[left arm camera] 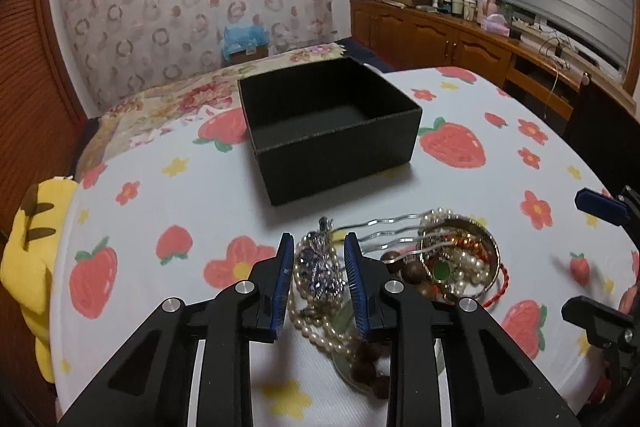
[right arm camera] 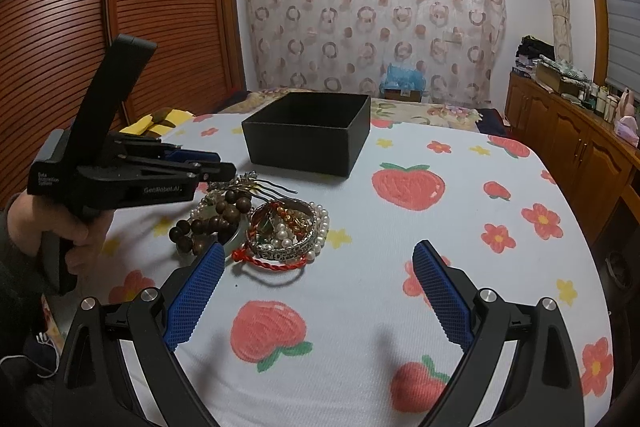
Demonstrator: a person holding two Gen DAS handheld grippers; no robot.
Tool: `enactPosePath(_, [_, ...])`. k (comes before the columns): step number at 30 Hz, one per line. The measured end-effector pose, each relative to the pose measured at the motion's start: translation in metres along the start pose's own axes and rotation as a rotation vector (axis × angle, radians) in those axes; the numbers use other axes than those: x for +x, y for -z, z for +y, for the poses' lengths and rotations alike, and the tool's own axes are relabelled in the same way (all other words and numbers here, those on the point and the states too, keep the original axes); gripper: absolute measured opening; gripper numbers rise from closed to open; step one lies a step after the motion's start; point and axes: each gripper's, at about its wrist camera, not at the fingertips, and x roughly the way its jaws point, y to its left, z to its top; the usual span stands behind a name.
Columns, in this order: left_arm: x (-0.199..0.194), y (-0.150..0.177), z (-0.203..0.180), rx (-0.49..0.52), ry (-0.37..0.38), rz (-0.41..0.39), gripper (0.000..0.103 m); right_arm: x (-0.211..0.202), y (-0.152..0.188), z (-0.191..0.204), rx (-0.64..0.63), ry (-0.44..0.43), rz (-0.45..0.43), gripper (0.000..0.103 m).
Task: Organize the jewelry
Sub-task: 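Close the left gripper on the silver hair comb and lift, then grasp the silver cuff bangle with the right gripper while the left gripper holds the comb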
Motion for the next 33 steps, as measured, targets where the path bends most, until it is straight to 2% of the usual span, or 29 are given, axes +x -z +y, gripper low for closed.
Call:
enactPosePath(4, [0.004,-0.007,0.006,-0.024,0.016,0.010,0.025,0.001,0.000,0.000,0.001,0.000,0.002,0.096])
enactPosePath(6, [0.013,-0.010,0.012,-0.052,0.038,0.050,0.025,0.001,0.000,0.000,0.001,0.000,0.002,0.096])
enactPosePath(10, [0.027,-0.010,0.021,-0.093,0.070,0.114,0.033,0.002,-0.001,-0.001,-0.002,-0.003,0.002,0.096])
enactPosePath(14, [0.031,-0.008,0.028,-0.148,0.116,0.130,0.034,0.008,-0.006,0.001,-0.022,-0.020,0.023,0.096])
enactPosePath(17, [0.032,-0.007,0.031,-0.178,0.155,0.134,0.026,0.016,-0.011,0.002,-0.020,-0.063,0.060,0.096])
enactPosePath(18, [0.031,-0.006,0.031,-0.176,0.155,0.134,0.024,0.017,-0.012,0.003,-0.025,-0.070,0.068,0.096])
enactPosePath(21, [0.025,-0.007,0.029,-0.158,0.141,0.116,0.007,0.023,-0.018,0.004,-0.048,-0.074,0.090,0.095])
enactPosePath(22, [0.023,-0.008,0.030,-0.157,0.124,0.112,0.006,0.025,-0.021,0.003,-0.052,-0.084,0.100,0.091])
enactPosePath(26, [0.022,-0.007,0.036,-0.158,0.110,0.107,0.006,0.035,-0.027,-0.001,-0.060,-0.104,0.136,0.082])
enactPosePath(33, [0.014,-0.008,0.047,-0.183,0.102,0.078,0.006,0.049,-0.031,-0.006,-0.080,-0.100,0.168,0.080])
